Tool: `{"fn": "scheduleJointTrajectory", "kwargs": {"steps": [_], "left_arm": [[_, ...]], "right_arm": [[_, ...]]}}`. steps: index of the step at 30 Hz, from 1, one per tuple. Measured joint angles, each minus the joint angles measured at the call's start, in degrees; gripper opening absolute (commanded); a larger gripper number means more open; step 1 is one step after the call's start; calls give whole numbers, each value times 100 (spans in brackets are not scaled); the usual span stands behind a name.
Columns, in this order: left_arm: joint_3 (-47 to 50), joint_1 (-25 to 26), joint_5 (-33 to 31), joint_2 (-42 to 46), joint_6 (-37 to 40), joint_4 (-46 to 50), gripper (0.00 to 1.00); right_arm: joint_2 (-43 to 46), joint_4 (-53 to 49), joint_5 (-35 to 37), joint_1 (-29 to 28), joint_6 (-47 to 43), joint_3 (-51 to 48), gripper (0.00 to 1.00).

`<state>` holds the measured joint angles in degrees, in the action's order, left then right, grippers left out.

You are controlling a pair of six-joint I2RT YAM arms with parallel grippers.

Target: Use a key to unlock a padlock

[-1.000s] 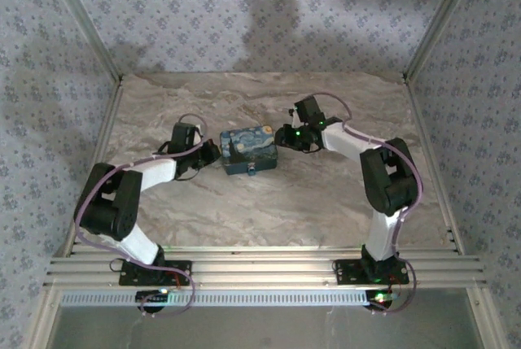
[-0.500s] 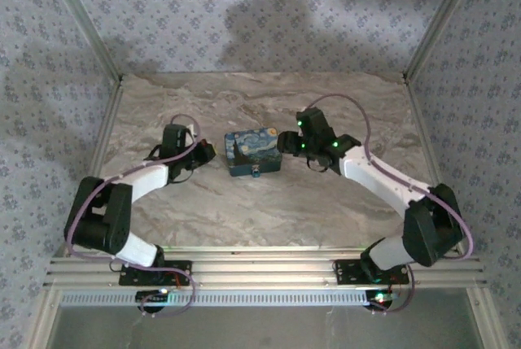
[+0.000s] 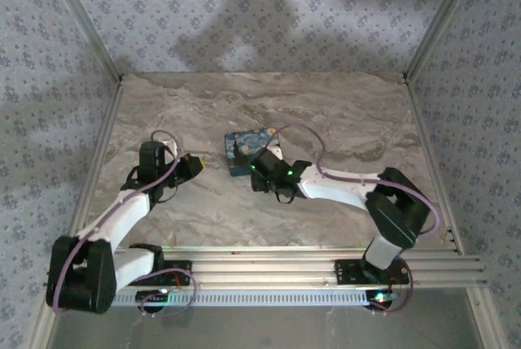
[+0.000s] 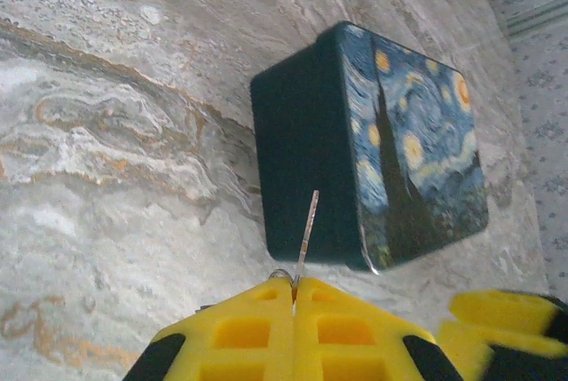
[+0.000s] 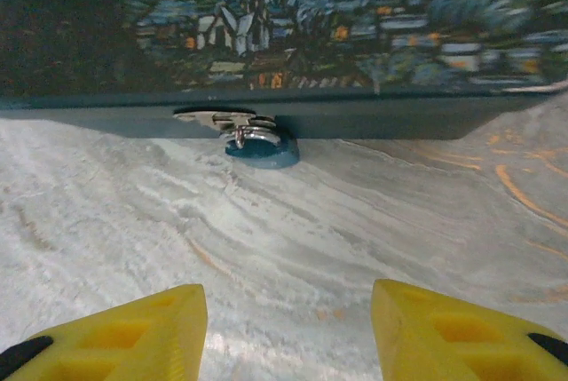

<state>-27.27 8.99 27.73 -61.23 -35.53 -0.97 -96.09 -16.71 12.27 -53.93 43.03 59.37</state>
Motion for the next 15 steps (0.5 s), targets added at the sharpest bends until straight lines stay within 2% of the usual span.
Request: {"fn": "scheduleJointTrajectory", "kwargs": {"steps": [6, 15], "left_arm": [[343, 13, 15, 986, -2, 487, 0], [529, 76, 15, 1283, 0, 876, 0]], "right_arm": [[-658, 223, 66, -2, 4, 516, 49], [-1217, 350, 321, -2, 9, 920, 48]]}}
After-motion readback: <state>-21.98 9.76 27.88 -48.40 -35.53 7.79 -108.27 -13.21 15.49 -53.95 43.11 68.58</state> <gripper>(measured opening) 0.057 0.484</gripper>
